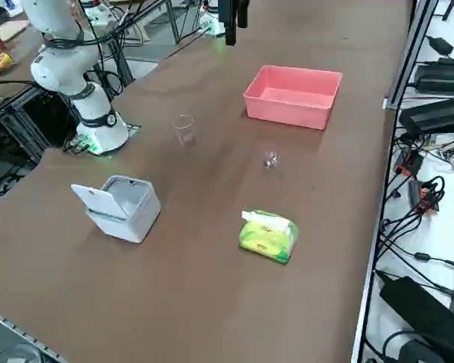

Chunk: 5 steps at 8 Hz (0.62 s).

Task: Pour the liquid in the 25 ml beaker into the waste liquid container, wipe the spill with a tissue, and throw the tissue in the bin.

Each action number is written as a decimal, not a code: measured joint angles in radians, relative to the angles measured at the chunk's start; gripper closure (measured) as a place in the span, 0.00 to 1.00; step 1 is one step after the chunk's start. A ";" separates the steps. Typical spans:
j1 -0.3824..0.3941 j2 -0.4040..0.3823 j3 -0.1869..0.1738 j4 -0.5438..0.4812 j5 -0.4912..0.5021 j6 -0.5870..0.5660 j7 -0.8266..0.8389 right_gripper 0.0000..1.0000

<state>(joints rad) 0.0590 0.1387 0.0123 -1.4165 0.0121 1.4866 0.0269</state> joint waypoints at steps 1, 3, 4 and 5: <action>0.000 0.000 0.000 0.000 0.000 0.000 0.000 0.00; 0.000 0.000 0.000 0.000 0.000 0.000 0.000 0.00; 0.000 0.001 0.000 -0.001 0.000 -0.002 0.000 0.00; 0.001 0.005 0.000 -0.006 0.000 -0.009 0.000 0.00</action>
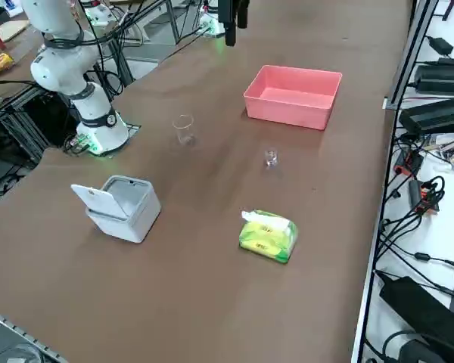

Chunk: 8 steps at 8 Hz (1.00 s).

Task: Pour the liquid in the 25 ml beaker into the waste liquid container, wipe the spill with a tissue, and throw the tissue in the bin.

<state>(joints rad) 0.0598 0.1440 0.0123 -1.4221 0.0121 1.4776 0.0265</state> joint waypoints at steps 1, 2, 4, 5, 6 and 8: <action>0.004 0.014 0.000 -0.009 0.000 -0.011 0.000 0.00; 0.012 0.040 0.000 -0.018 0.000 -0.017 0.000 0.00; 0.020 0.109 0.000 -0.025 0.000 -0.010 -0.014 0.00; 0.020 0.140 0.000 -0.030 0.000 0.015 -0.040 0.00; 0.020 0.161 0.000 -0.050 0.000 0.067 -0.073 0.00; 0.016 0.177 -0.003 -0.135 -0.001 0.231 -0.205 0.00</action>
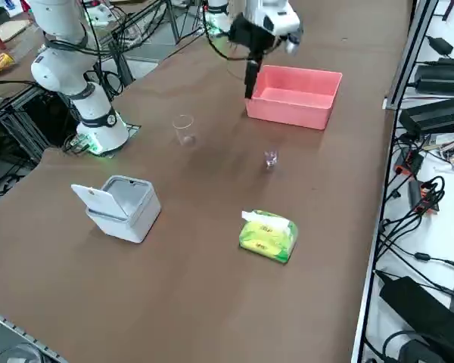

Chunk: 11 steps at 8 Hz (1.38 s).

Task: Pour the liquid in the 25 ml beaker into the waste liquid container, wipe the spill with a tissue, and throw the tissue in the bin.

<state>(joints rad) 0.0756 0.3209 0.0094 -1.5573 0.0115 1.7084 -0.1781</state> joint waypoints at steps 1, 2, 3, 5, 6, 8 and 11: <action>-0.007 0.002 -0.001 -0.041 0.000 0.078 -0.082 0.00; -0.017 0.002 -0.002 -0.070 0.000 0.144 -0.172 0.00; -0.029 0.002 -0.003 -0.090 0.008 0.200 -0.271 0.00; -0.049 0.002 -0.004 -0.110 0.103 0.257 -0.481 0.00; -0.062 0.002 -0.005 -0.116 0.154 0.262 -0.586 0.00; -0.105 0.002 -0.007 -0.123 0.277 0.263 -0.856 0.00; -0.160 0.023 -0.008 -0.148 0.429 0.260 -1.174 0.00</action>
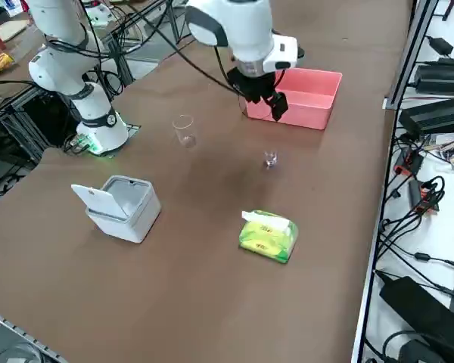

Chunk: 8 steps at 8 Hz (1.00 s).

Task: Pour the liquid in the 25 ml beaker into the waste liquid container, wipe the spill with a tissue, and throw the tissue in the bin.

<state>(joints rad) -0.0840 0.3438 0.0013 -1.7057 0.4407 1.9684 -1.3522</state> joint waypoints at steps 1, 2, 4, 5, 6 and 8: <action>-0.016 0.014 0.000 -0.020 0.072 -0.004 -0.092 0.00; -0.034 0.032 -0.001 -0.043 0.129 -0.008 -0.185 0.00; -0.075 0.081 -0.002 -0.075 0.234 -0.027 -0.354 0.00; -0.098 0.114 -0.002 -0.083 0.280 -0.038 -0.437 0.00; -0.118 0.147 -0.002 -0.085 0.312 -0.042 -0.502 0.00; -0.152 0.209 -0.002 -0.084 0.382 -0.044 -0.626 0.00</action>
<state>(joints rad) -0.2360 0.5532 -0.0009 -1.7894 0.8224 1.9242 -1.9779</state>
